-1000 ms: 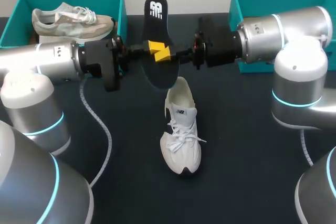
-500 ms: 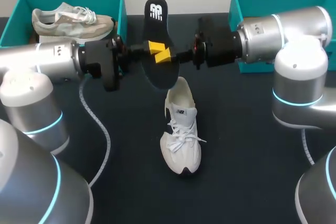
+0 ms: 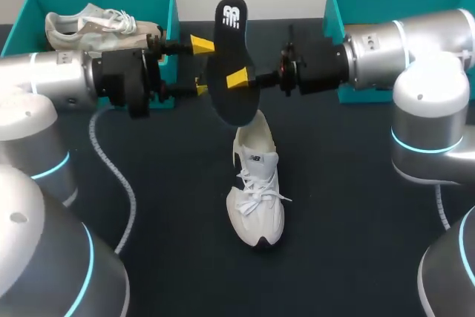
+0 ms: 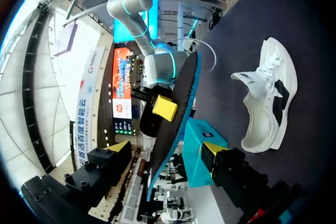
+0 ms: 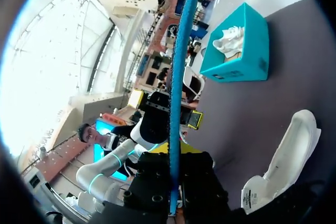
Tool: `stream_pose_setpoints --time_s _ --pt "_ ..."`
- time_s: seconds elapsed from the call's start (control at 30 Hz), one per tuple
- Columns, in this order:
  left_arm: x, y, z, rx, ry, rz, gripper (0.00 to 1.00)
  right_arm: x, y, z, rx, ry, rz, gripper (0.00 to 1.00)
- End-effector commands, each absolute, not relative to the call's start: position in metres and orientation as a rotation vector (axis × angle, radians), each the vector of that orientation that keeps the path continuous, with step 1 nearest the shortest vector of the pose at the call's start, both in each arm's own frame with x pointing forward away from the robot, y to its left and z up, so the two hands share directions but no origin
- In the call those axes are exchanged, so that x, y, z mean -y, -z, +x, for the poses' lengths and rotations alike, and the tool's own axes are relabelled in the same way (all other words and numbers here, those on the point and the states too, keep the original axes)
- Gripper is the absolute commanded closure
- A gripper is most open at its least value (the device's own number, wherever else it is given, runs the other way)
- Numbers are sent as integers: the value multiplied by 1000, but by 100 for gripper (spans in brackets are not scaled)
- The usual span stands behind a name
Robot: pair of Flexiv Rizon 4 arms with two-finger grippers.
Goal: Take the shoe out of the shoebox, open the shoe tongue, remove and reinsert the insole, then place the shoe into the shoebox
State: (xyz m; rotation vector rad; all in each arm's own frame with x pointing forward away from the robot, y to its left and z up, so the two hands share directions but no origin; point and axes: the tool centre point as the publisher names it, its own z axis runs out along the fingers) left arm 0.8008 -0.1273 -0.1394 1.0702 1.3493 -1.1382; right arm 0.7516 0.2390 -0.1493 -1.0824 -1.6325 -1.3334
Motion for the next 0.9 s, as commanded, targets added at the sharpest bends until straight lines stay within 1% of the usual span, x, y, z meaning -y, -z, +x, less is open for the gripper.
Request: stream_pose_setpoints --time_s 0.03,0.37,0.47,0.9 --pt "106 144 797 -1549 1223 1050 0 -231 146 749 1689 1384 -1084 100" --pt "91 173 796 -1809 1274 896 0 -225 145 759 1849 1594 -980 100" --pt "88 187 794 -1860 1203 922 0 -225 141 763 1892 1659 -948 100" --pt "88 187 794 -1860 1203 922 0 -223 142 765 1895 1690 -982 100"
